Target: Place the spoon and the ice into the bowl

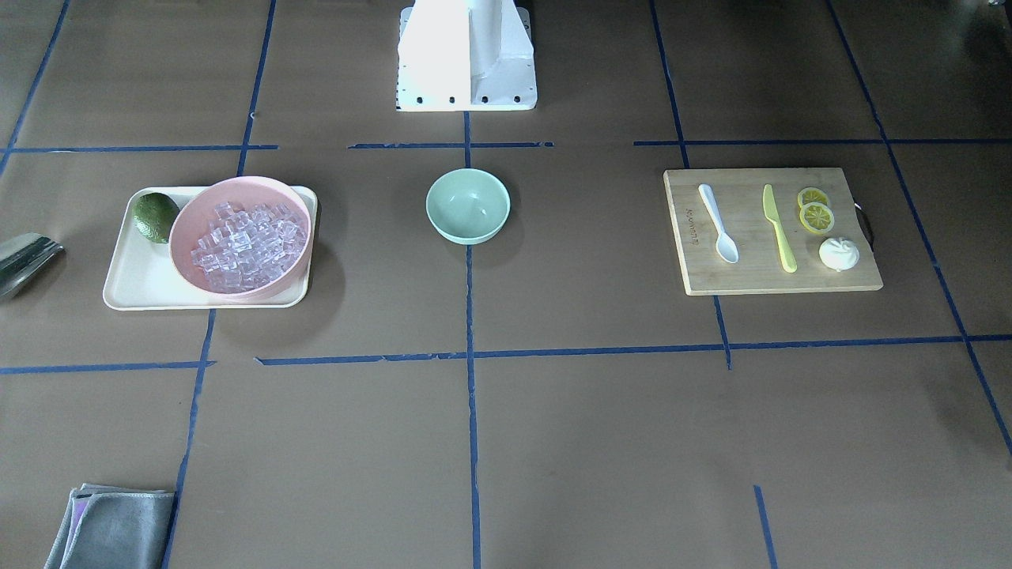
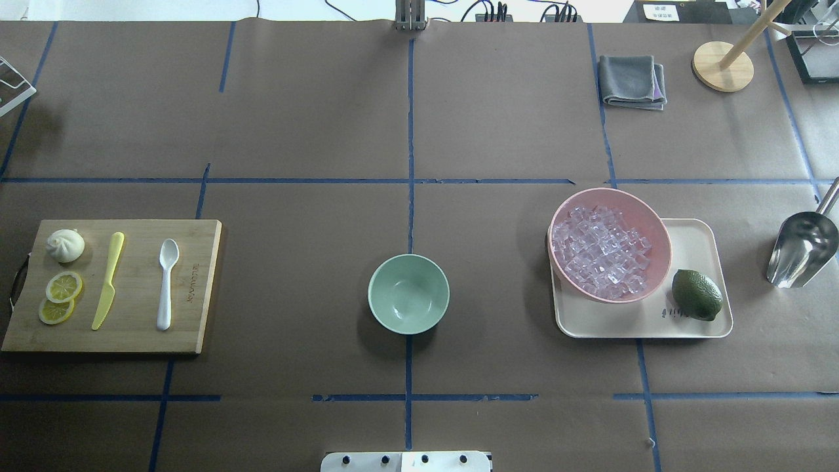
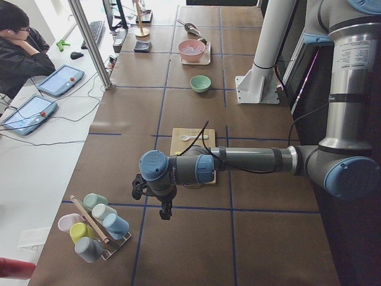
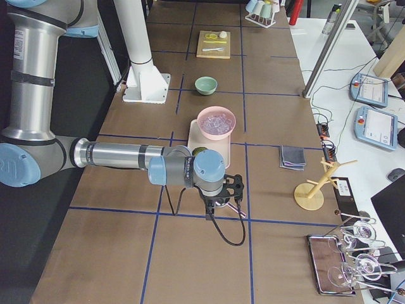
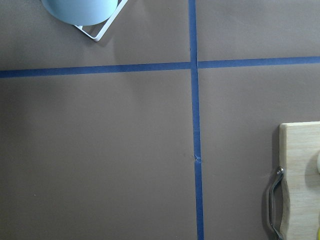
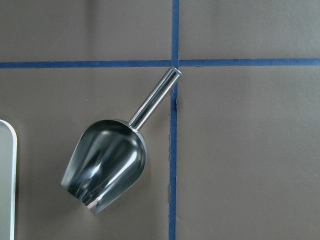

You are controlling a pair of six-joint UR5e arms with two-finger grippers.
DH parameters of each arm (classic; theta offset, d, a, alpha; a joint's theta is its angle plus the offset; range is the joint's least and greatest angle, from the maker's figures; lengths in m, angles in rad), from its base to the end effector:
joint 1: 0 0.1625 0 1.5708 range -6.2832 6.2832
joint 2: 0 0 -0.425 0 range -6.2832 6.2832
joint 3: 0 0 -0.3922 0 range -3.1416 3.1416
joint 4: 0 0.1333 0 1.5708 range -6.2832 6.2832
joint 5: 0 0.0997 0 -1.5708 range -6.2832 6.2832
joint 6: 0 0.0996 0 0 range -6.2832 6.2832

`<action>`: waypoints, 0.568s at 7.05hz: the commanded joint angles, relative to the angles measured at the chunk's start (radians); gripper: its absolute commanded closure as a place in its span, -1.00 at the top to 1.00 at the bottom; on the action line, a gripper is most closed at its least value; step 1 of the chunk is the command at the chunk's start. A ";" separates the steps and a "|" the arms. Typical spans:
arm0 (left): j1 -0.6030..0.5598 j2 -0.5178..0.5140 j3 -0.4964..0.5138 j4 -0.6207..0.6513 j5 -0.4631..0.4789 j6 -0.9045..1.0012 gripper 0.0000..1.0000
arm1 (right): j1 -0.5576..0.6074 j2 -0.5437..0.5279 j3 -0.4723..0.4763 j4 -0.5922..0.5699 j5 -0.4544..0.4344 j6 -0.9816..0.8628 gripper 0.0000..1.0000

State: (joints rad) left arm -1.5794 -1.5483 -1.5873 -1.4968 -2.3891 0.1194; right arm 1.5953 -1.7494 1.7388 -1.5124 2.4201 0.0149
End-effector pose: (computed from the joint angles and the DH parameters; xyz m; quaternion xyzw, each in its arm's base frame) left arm -0.0647 -0.4760 0.6656 -0.0112 0.3990 0.0349 0.9162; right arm 0.0688 -0.4178 0.6458 0.0237 -0.4118 0.0081 0.9109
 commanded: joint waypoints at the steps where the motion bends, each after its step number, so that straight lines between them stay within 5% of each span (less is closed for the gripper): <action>1: 0.001 -0.007 0.000 -0.005 0.004 0.000 1.00 | 0.000 0.004 0.011 0.006 0.000 0.007 0.99; 4: 0.054 -0.065 -0.037 -0.002 -0.001 -0.003 1.00 | 0.000 0.016 0.013 0.012 0.002 0.007 0.99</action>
State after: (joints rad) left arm -1.5466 -1.5761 -1.6050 -1.5006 -2.3869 0.1176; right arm 1.5953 -1.7367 1.7515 -1.5024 2.4197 0.0219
